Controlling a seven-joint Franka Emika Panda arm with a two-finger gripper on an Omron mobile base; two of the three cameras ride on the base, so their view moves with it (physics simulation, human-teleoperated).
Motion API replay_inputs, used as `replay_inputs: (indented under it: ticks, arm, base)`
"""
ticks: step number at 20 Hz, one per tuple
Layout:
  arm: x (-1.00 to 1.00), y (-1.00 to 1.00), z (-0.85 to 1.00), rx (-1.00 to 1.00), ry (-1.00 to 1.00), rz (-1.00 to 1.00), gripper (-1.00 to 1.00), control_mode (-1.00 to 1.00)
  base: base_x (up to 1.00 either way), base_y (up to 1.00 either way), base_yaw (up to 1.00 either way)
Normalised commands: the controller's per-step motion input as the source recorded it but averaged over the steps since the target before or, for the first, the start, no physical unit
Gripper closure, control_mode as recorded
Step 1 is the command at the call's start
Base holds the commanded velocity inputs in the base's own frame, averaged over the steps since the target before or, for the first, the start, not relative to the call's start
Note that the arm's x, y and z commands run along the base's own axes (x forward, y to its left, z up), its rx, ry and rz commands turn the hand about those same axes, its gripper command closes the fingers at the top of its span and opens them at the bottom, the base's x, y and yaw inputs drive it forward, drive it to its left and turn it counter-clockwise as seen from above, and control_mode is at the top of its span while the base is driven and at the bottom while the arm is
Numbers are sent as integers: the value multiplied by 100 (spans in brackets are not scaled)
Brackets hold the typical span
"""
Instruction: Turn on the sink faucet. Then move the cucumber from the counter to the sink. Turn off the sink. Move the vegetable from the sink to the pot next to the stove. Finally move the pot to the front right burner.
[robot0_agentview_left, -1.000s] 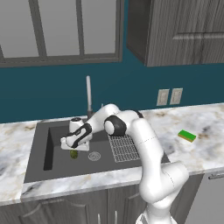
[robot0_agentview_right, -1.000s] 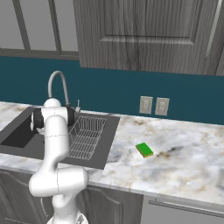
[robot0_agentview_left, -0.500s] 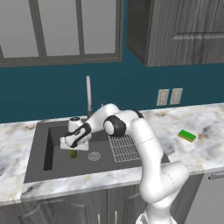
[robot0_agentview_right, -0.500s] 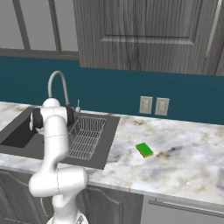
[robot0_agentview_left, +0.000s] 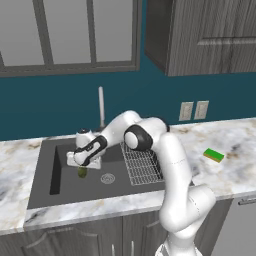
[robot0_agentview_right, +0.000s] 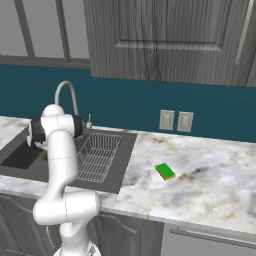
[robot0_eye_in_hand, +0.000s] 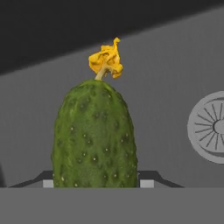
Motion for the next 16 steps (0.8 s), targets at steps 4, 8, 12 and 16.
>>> replay_inputs:
  ticks: [4, 8, 12, 16]
  arm:
    - [-45, -1, 59, 0, -7, -10, 100, -100]
    - [-45, -6, 69, 0, -11, -9, 100, -100]
    - [-49, -13, 69, 0, -14, -6, 100, -100]
    - [-54, -19, 75, 0, -17, -4, 100, -100]
  base:
    - [0, 0, 0]
    - [0, 0, 0]
    - [0, 0, 0]
    - [0, 0, 0]
